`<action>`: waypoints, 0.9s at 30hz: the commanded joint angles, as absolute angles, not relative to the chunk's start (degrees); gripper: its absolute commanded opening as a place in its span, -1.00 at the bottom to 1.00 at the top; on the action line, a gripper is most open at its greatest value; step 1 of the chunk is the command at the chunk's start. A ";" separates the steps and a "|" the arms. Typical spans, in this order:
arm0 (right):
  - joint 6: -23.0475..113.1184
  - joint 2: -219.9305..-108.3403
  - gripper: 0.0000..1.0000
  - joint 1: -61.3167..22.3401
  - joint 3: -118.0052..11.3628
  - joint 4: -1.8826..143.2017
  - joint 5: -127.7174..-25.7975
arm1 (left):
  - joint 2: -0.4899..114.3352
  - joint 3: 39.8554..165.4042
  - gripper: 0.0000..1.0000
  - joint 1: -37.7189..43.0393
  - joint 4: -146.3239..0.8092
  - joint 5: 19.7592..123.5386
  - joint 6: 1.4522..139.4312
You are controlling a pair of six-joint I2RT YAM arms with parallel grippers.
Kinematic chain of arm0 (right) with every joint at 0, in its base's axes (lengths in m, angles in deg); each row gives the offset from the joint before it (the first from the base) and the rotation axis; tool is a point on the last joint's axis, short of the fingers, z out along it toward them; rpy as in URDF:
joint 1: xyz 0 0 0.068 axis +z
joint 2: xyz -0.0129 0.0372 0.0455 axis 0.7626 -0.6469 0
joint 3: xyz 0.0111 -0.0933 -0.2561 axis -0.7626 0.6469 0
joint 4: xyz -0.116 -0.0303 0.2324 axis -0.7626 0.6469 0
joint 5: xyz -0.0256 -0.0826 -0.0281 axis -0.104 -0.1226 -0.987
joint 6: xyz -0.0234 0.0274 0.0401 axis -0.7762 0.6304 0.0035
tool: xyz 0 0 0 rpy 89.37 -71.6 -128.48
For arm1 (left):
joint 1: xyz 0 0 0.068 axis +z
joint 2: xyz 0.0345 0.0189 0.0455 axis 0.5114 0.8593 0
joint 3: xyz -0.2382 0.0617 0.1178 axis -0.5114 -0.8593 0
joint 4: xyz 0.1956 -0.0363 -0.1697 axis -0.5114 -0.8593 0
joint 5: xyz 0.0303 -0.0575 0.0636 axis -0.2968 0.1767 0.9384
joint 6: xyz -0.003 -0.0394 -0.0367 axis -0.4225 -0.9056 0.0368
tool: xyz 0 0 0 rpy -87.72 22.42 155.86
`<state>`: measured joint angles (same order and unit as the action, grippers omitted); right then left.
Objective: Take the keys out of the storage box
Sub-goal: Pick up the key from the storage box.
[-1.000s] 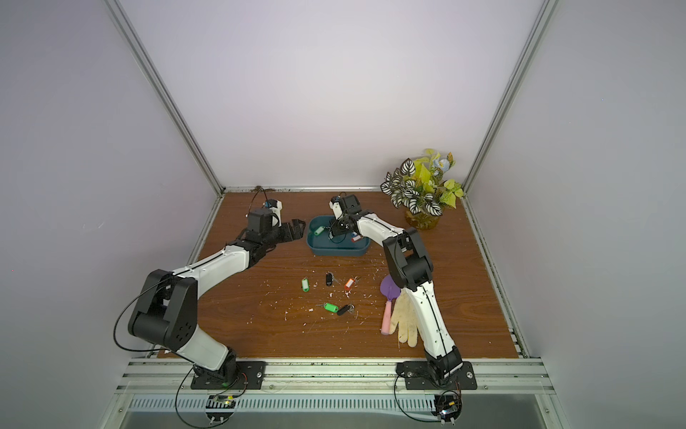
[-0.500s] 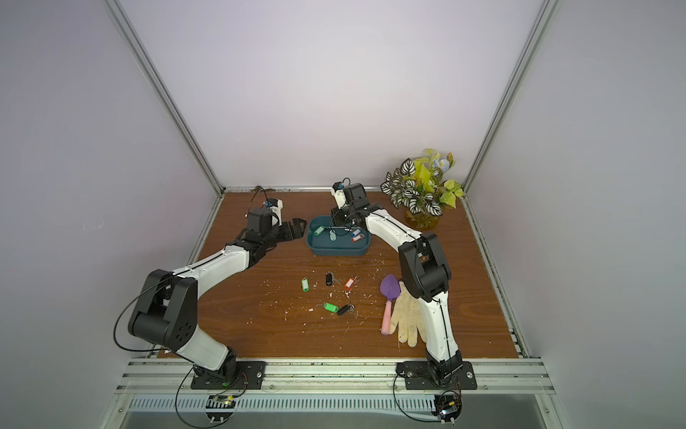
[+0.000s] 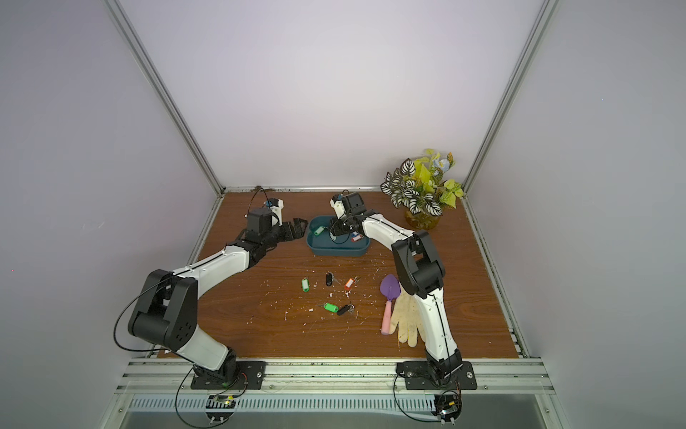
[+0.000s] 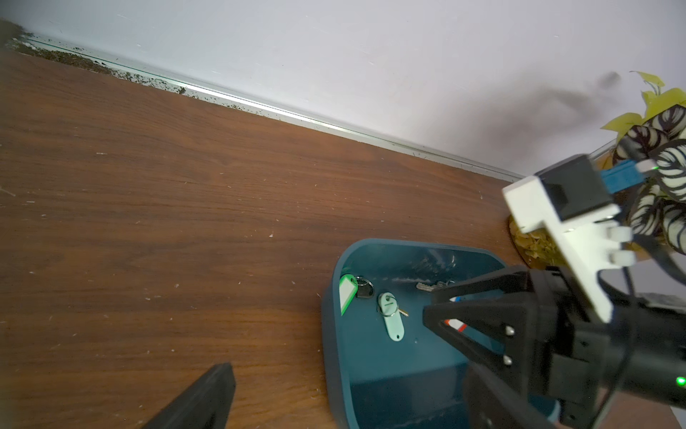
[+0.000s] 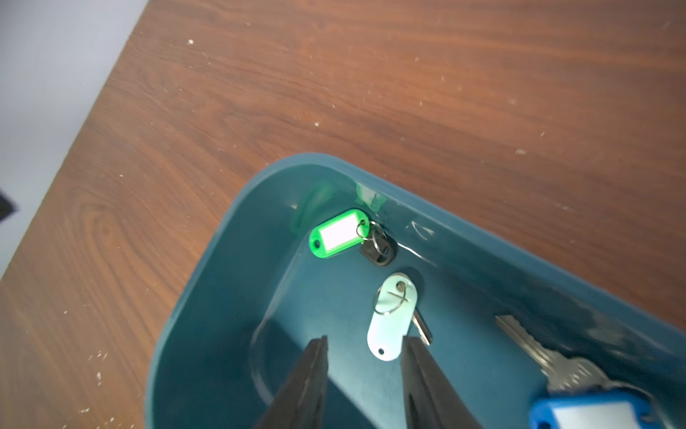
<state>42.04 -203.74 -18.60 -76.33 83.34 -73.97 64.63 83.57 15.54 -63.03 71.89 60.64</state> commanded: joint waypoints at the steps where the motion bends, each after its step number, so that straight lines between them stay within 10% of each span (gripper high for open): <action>1: 44.61 -205.70 -0.13 -18.31 -79.64 84.61 -72.81 | 64.28 82.85 1.00 16.34 -61.56 70.78 60.64; 15: 45.02 -210.94 -0.23 -18.32 -84.69 86.20 -74.10 | 64.32 82.92 1.00 16.34 -61.83 71.11 60.77; 27: 44.78 -212.06 -0.70 -18.66 -86.69 87.84 -74.68 | 64.29 82.94 1.00 16.34 -62.09 71.39 60.95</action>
<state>44.58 -212.26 -18.58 -84.57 86.16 -73.97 64.63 83.54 15.54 -62.70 71.47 60.66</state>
